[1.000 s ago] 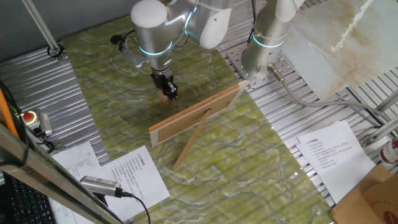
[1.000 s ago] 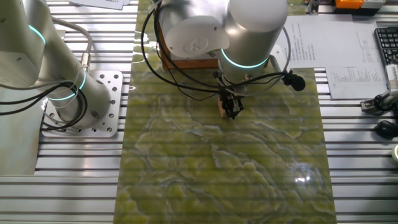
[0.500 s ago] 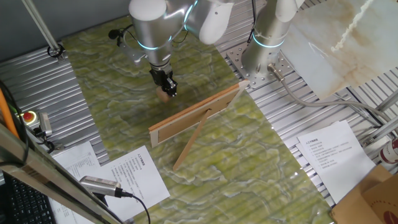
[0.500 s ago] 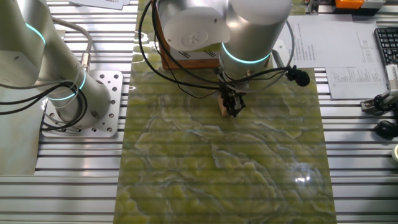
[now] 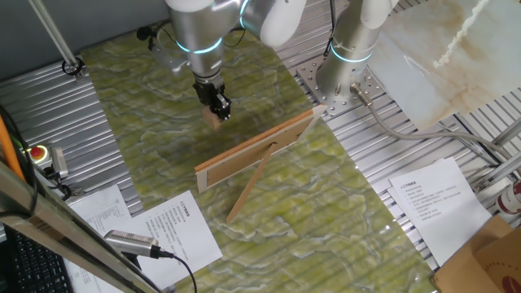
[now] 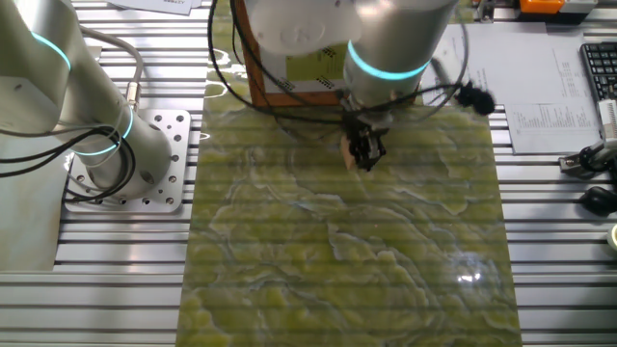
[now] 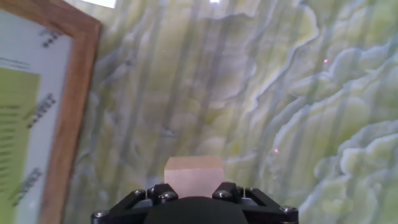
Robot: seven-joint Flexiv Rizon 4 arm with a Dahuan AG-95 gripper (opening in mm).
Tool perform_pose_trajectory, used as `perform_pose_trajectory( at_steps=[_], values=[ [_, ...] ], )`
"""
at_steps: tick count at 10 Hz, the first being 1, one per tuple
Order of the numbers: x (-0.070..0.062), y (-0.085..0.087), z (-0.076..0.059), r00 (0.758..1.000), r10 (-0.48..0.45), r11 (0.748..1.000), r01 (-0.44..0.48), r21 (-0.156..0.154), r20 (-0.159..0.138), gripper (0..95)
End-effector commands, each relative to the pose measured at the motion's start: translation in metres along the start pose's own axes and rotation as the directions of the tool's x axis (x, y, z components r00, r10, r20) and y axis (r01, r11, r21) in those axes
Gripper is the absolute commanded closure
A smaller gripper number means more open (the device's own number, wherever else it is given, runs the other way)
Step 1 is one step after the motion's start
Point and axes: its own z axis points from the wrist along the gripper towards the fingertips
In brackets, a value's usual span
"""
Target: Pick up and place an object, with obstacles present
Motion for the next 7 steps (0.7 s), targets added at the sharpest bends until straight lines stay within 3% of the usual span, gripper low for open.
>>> perform_pose_trajectory(
  at_steps=[1, 5, 6, 7],
  values=[
    [0.000, 0.004, -0.018, 1.000, -0.006, 1.000, 0.006, 0.003, 0.002, 95.0],
    [0.002, 0.009, -0.032, 1.000, 0.005, 1.000, -0.005, -0.002, -0.009, 95.0],
    [0.001, 0.013, -0.041, 0.999, 0.040, 0.999, -0.040, -0.018, 0.004, 95.0],
    [-0.001, 0.016, -0.049, 0.999, 0.054, 0.998, -0.055, -0.017, -0.004, 95.0]
  ],
)
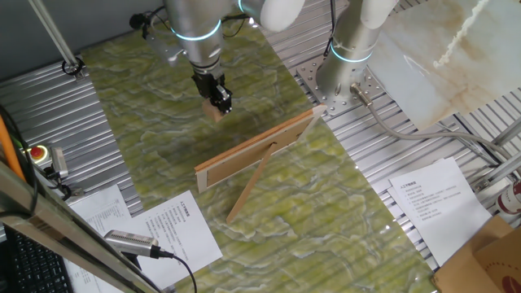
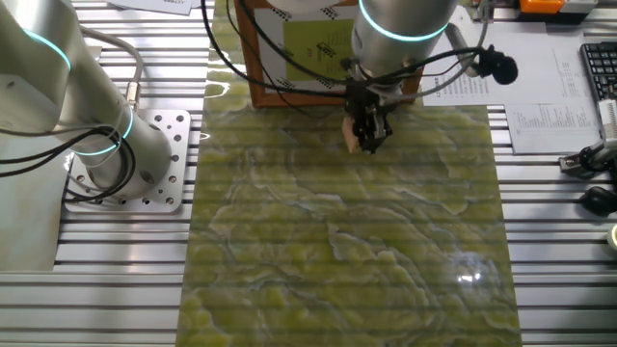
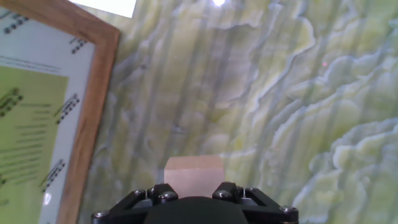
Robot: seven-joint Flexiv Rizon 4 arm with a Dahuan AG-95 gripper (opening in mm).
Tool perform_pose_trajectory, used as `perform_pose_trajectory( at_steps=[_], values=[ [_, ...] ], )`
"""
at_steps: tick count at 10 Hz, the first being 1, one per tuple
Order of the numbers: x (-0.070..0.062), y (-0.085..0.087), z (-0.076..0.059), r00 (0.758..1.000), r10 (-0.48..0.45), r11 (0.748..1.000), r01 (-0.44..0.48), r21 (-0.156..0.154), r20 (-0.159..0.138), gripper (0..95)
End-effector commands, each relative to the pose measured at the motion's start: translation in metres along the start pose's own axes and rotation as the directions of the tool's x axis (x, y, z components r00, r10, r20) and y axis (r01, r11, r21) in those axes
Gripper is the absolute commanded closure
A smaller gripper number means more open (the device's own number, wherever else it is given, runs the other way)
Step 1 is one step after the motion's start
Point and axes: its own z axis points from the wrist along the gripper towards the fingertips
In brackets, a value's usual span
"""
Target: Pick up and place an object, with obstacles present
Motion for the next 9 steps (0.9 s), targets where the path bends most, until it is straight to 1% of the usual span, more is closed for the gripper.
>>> perform_pose_trajectory(
  at_steps=[1, 2, 6, 7, 9],
  values=[
    [0.000, 0.011, -0.025, 0.998, 0.054, 0.999, -0.054, -0.003, -0.014, 95.0],
    [-0.002, 0.015, -0.032, 0.998, 0.058, 0.998, -0.058, -0.005, -0.016, 95.0],
    [-0.001, 0.025, -0.041, 0.998, 0.068, 0.998, -0.068, -0.005, -0.015, 95.0],
    [-0.003, 0.026, -0.042, 0.998, 0.068, 0.998, -0.068, -0.002, -0.015, 95.0],
    [-0.005, 0.024, -0.041, 0.999, 0.045, 0.998, -0.044, 0.039, -0.022, 95.0]
  ],
)
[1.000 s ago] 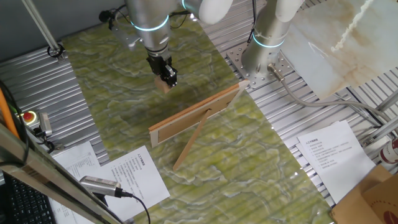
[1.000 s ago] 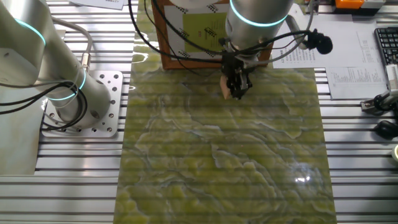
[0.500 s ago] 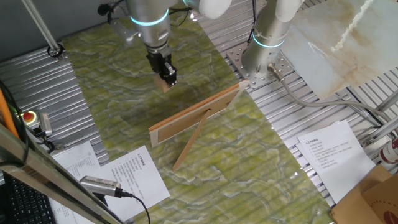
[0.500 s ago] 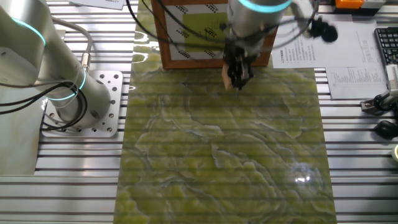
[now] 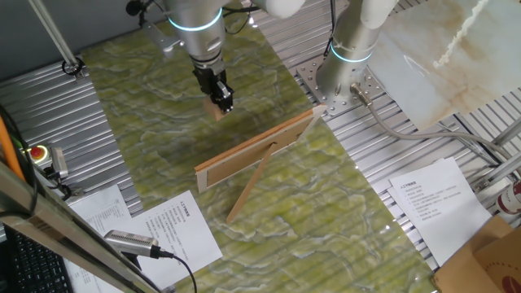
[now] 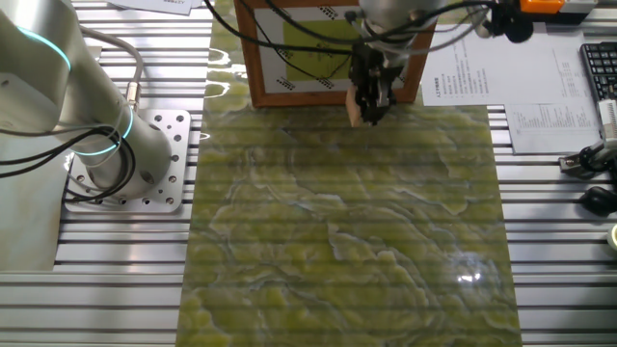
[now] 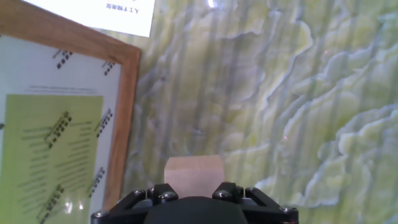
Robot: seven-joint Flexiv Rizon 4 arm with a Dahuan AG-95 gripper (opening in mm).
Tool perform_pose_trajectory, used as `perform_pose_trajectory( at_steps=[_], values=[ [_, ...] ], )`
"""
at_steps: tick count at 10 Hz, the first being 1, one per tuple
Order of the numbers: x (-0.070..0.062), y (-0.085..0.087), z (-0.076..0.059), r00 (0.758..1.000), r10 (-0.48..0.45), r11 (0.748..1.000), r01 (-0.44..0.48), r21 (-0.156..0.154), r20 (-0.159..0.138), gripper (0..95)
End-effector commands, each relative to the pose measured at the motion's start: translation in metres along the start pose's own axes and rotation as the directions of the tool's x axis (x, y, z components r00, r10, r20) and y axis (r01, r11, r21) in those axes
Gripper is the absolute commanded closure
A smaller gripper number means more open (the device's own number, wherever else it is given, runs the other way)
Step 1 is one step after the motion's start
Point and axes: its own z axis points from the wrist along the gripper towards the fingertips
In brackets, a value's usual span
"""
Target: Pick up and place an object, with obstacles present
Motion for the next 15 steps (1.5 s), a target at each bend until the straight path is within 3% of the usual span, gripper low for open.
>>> perform_pose_trajectory(
  at_steps=[1, 3, 6, 8, 12, 15],
  values=[
    [-0.003, 0.000, 0.002, 0.998, -0.055, 0.998, 0.055, 0.044, -0.013, 95.0],
    [-0.003, 0.000, 0.002, 0.991, -0.131, 0.990, 0.131, 0.045, -0.013, 95.0],
    [-0.005, 0.000, 0.001, 0.985, -0.167, 0.986, 0.166, 0.031, 0.031, 95.0],
    [-0.011, 0.010, -0.017, 0.988, -0.155, 0.988, 0.154, 0.025, 0.014, 95.0],
    [-0.018, 0.053, -0.050, 0.995, -0.098, 0.995, 0.098, 0.024, 0.008, 95.0],
    [-0.027, 0.089, -0.066, 0.999, -0.045, 0.999, 0.045, 0.025, 0.008, 95.0]
  ],
)
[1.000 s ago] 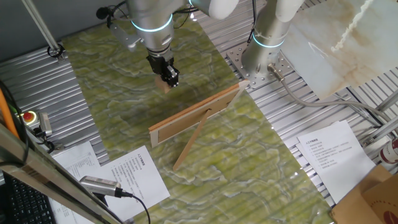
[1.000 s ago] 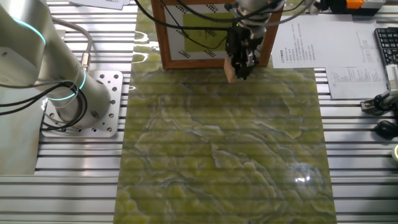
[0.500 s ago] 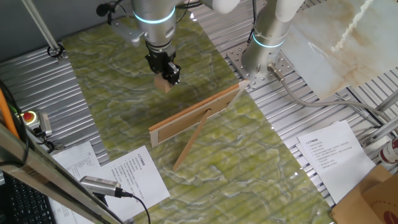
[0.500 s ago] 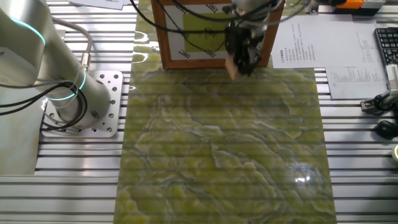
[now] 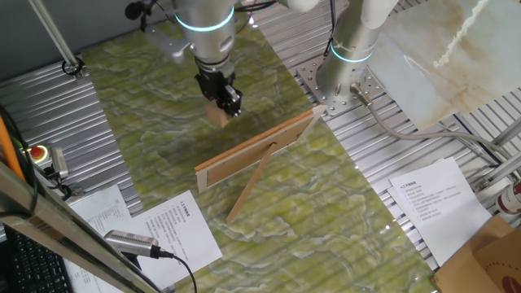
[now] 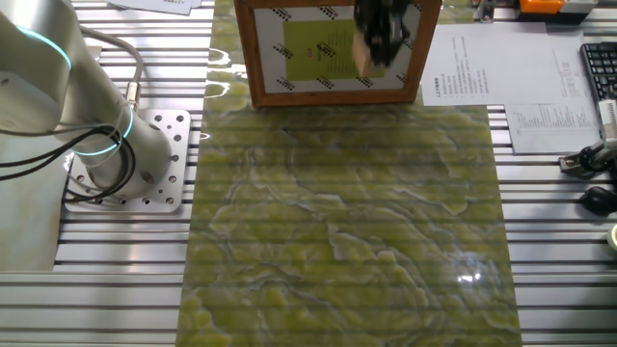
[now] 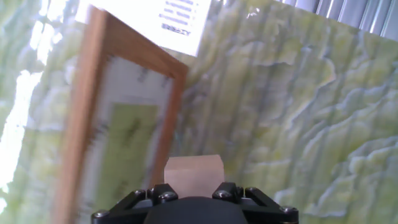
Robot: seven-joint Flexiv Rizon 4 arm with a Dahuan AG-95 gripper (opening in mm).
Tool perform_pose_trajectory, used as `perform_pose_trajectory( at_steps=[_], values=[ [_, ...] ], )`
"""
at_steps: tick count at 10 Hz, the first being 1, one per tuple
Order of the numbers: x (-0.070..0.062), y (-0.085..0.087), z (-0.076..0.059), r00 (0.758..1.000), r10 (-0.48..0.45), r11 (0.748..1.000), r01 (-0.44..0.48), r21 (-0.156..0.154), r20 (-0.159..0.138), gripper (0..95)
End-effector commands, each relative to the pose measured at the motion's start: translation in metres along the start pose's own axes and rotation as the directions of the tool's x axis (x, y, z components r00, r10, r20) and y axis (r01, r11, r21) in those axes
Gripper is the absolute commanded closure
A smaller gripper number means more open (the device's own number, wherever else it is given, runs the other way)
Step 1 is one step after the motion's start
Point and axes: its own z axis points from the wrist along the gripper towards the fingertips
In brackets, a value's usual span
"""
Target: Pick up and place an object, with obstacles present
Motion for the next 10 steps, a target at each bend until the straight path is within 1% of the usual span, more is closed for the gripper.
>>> perform_pose_trajectory(
  at_steps=[1, 2, 3, 4, 5, 6, 7, 8, 9, 10],
  values=[
    [-0.010, 0.016, -0.007, 1.000, 0.025, 1.000, -0.025, 0.010, -0.007, 95.0],
    [-0.011, 0.015, -0.008, 1.000, 0.024, 1.000, -0.024, 0.016, -0.008, 95.0],
    [-0.011, 0.015, -0.008, 1.000, -0.018, 0.999, 0.019, 0.049, -0.013, 95.0],
    [-0.011, 0.015, -0.008, 0.997, -0.067, 0.994, 0.069, 0.083, -0.026, 95.0],
    [-0.011, 0.015, -0.008, 0.994, -0.100, 0.991, 0.103, 0.092, -0.031, 95.0],
    [-0.011, 0.015, -0.008, 0.993, -0.116, 0.989, 0.119, 0.089, -0.030, 95.0],
    [-0.011, 0.015, -0.008, 0.990, -0.144, 0.985, 0.144, 0.094, -0.013, 95.0],
    [-0.011, 0.015, -0.008, 0.988, -0.151, 0.984, 0.151, 0.089, -0.005, 95.0],
    [-0.010, 0.015, -0.011, 0.988, -0.155, 0.984, 0.155, 0.091, -0.010, 95.0],
    [-0.006, 0.015, -0.023, 0.986, -0.164, 0.982, 0.165, 0.091, -0.015, 95.0]
  ],
)
